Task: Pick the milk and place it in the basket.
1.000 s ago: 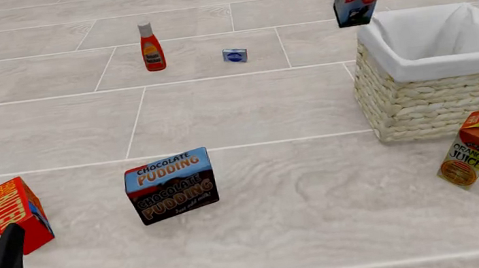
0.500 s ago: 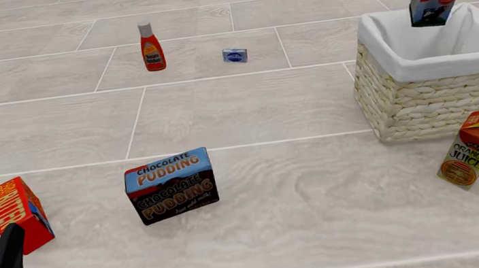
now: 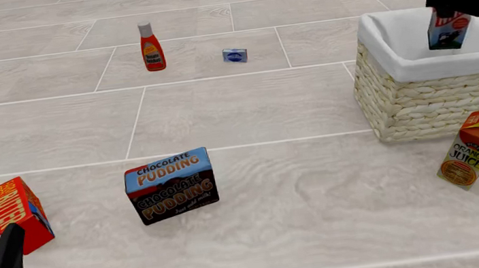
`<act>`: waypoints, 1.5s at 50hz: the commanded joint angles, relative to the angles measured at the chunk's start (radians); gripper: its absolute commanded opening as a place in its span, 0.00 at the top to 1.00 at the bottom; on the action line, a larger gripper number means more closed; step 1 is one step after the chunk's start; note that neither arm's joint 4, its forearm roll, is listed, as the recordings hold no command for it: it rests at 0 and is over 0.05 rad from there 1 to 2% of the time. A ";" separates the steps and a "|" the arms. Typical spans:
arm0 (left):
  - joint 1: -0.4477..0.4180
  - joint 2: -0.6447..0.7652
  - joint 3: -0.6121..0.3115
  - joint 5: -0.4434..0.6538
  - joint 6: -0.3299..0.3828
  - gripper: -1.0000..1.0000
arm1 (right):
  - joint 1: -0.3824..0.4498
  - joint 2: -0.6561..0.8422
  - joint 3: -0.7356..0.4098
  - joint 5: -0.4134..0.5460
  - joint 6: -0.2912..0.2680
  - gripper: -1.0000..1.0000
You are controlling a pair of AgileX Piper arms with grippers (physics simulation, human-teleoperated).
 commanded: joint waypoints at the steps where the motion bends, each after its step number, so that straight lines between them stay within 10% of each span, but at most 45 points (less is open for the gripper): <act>1: 0.000 0.000 0.000 0.000 0.000 0.00 | -0.017 0.079 -0.040 -0.013 0.019 1.00; 37: 0.000 0.000 0.000 0.000 0.000 0.00 | -0.045 0.205 -0.070 -0.028 0.018 1.00; 38: 0.000 0.000 0.000 0.000 0.000 0.00 | -0.045 0.205 -0.071 -0.027 0.017 0.00; 75: 0.000 0.000 0.000 0.000 0.000 0.00 | -0.040 0.171 -0.070 -0.004 0.010 0.00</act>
